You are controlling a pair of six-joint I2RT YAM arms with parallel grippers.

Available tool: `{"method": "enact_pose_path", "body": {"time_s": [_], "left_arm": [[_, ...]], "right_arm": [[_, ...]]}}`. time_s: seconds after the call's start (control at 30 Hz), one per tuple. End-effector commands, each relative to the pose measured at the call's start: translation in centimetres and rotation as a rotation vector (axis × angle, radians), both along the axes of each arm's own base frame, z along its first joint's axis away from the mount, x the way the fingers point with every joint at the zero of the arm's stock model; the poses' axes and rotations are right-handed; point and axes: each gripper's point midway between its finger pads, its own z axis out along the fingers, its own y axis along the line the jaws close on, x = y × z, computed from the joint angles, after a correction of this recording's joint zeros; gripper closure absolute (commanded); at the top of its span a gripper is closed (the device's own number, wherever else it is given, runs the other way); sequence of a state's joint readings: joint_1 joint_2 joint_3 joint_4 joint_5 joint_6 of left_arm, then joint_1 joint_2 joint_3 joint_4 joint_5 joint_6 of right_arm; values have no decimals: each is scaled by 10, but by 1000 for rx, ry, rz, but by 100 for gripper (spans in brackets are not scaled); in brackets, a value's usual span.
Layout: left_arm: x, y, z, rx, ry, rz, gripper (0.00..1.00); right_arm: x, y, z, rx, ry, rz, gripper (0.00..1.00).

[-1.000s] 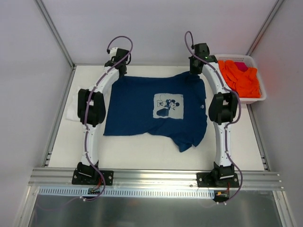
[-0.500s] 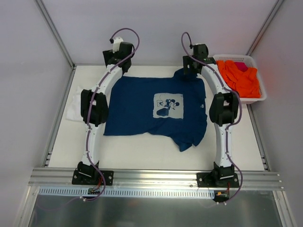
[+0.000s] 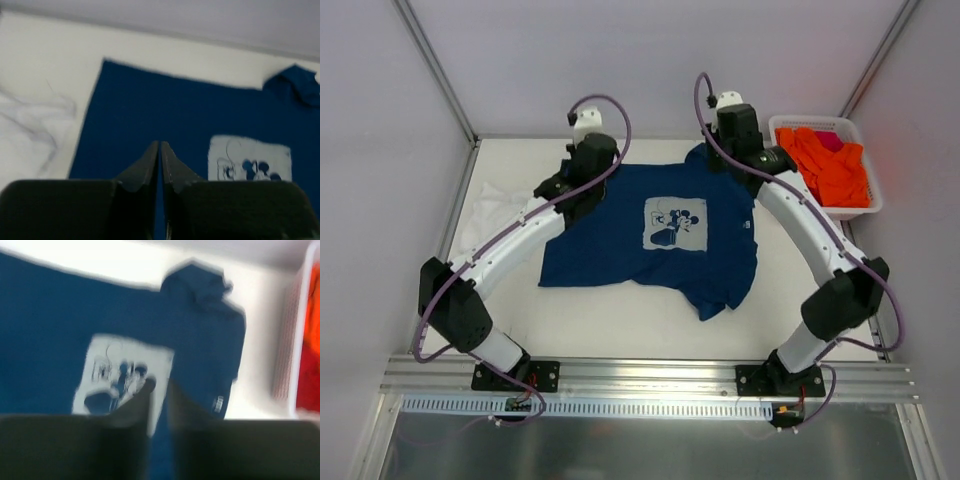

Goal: Fold and stack the t-shirts
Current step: Flatten out the tshirt

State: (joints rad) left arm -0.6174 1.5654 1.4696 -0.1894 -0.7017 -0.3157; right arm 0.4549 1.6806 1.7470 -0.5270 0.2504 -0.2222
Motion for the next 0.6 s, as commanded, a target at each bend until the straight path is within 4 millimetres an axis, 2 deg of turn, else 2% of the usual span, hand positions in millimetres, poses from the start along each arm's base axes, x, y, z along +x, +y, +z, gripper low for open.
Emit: {"method": "enact_pose_path", "body": {"time_s": [0.0,0.03,0.07,0.13,0.17,0.23,0.27,0.3,0.37,0.4,0.47,0.5,0.53,0.57], "left_arm": [[-39,-8,-80,-157,187,-43,100],[-50,-18,-94,-198,238,-98,100],[-63,-19,-112,-226,286,-105,100],[-75,-26,-131,-245,345,-138,100],[-82,-29,-148,-243,393,-156,100],[-90,-34,-165,-235,442,-176,100],[-95,-36,-177,-231,478,-181,100],[-98,-38,-184,-229,495,-186,86],[-104,-38,-198,-217,535,-187,67],[-107,-39,-203,-216,547,-188,43],[-116,-36,-216,-216,578,-175,20],[-119,-36,-220,-218,590,-172,13],[-125,-34,-226,-221,607,-166,10],[-129,-33,-229,-221,617,-165,9]], "right_arm": [[-60,-15,-65,69,235,-91,99],[-71,-13,-75,85,261,-89,100],[-91,-18,-94,74,308,-84,100],[-111,-9,-108,115,338,-94,99],[-126,-12,-128,100,379,-99,88],[-143,-3,-129,129,366,-88,64],[-153,-6,-141,112,384,-95,56],[-162,0,-138,126,372,-83,53],[-174,0,-143,112,372,-87,46],[-186,3,-146,97,373,-69,45],[-198,5,-150,94,371,-74,42],[-210,8,-157,69,378,-55,41],[-217,9,-157,84,375,-63,41],[-222,7,-158,73,365,-75,41]]}}
